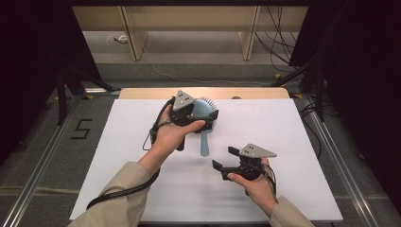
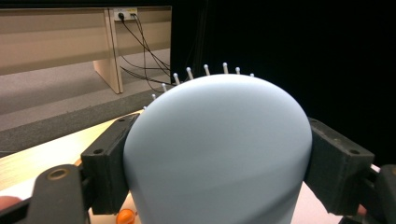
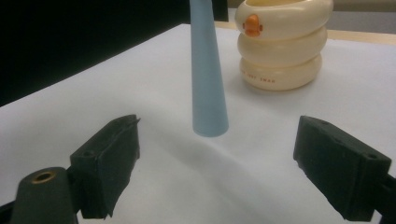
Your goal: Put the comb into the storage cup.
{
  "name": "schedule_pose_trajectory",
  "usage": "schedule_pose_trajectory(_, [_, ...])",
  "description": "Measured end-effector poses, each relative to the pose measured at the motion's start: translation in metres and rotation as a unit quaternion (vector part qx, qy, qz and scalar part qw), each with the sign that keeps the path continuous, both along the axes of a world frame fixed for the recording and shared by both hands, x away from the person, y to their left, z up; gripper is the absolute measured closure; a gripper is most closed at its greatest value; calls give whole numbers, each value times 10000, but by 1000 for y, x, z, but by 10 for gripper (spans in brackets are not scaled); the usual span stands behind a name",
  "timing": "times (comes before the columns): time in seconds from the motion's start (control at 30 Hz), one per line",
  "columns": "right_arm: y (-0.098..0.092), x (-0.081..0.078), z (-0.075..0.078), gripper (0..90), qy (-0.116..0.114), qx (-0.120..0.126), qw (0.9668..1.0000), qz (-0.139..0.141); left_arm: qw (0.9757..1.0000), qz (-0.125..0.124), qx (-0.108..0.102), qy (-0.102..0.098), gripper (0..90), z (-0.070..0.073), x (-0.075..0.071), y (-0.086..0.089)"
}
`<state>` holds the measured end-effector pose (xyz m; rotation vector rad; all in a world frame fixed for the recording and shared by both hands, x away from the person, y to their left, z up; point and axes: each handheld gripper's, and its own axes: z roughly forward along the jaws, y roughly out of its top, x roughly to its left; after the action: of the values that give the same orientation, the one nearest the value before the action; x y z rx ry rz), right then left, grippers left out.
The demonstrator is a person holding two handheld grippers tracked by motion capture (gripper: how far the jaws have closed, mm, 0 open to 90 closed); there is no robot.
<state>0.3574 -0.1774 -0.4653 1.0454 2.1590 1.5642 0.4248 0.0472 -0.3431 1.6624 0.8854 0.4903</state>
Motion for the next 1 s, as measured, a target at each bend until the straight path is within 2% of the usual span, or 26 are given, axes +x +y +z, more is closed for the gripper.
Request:
schedule_pose_trajectory(0.2, [-5, 0, 2, 151, -87, -46, 9999, -31, 10000, 94, -7, -22, 197, 2, 4, 4])
schedule_pose_trajectory(0.63, [-24, 2, 5, 148, -118, -87, 9998, -151, 9997, 231, 1, -69, 197, 5, 11, 14])
schedule_pose_trajectory(1.0, [-43, 2, 7, 148, -154, -46, 9992, -375, 9994, 328, -29, -95, 197, 8, 15, 20])
